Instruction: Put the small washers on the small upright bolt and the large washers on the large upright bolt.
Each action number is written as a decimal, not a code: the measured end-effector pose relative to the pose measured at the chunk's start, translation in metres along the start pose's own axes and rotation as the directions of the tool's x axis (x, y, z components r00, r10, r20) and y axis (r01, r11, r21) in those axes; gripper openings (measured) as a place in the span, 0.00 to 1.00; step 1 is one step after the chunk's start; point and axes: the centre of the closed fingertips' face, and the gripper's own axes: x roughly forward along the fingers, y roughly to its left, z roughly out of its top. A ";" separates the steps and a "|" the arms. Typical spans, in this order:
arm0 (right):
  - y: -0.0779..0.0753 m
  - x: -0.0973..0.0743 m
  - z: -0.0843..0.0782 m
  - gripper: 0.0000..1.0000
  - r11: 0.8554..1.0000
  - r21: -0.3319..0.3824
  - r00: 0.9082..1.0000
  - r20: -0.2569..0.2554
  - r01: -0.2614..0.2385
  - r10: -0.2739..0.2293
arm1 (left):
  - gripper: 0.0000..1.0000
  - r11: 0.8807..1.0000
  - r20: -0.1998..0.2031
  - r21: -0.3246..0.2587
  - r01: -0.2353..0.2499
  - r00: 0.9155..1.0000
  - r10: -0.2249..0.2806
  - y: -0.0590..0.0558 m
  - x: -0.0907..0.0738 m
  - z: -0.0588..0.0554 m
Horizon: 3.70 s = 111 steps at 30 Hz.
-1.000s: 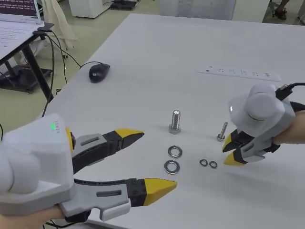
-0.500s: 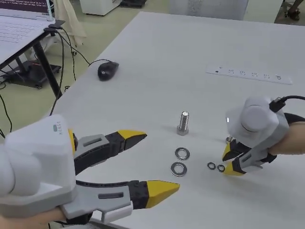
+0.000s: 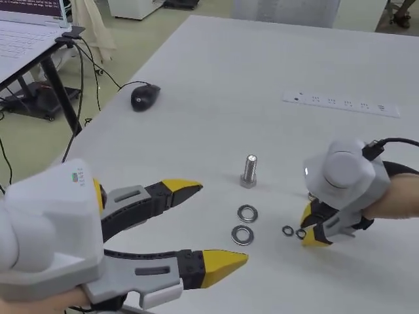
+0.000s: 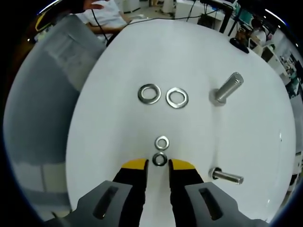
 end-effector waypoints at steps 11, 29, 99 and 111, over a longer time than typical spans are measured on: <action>0.001 0.000 0.001 0.20 1.000 0.020 1.000 -0.009 0.005 -0.005 | 0.61 1.000 -0.002 -0.004 -0.002 1.000 0.002 0.000 -0.002 -0.002; 0.000 -0.001 0.001 0.13 1.000 -0.017 0.999 -0.030 0.013 -0.013 | 0.61 1.000 -0.007 -0.004 0.000 1.000 0.000 0.000 0.000 -0.003; -0.078 -0.058 -0.009 0.12 0.993 -0.002 0.991 -0.069 0.115 -0.114 | 0.60 1.000 -0.013 -0.016 0.015 1.000 -0.015 0.004 0.010 -0.005; -0.080 -0.034 -0.018 0.13 0.995 -0.013 0.991 -0.082 0.102 -0.102 | 0.60 1.000 -0.017 -0.024 0.013 1.000 -0.013 0.005 0.010 -0.007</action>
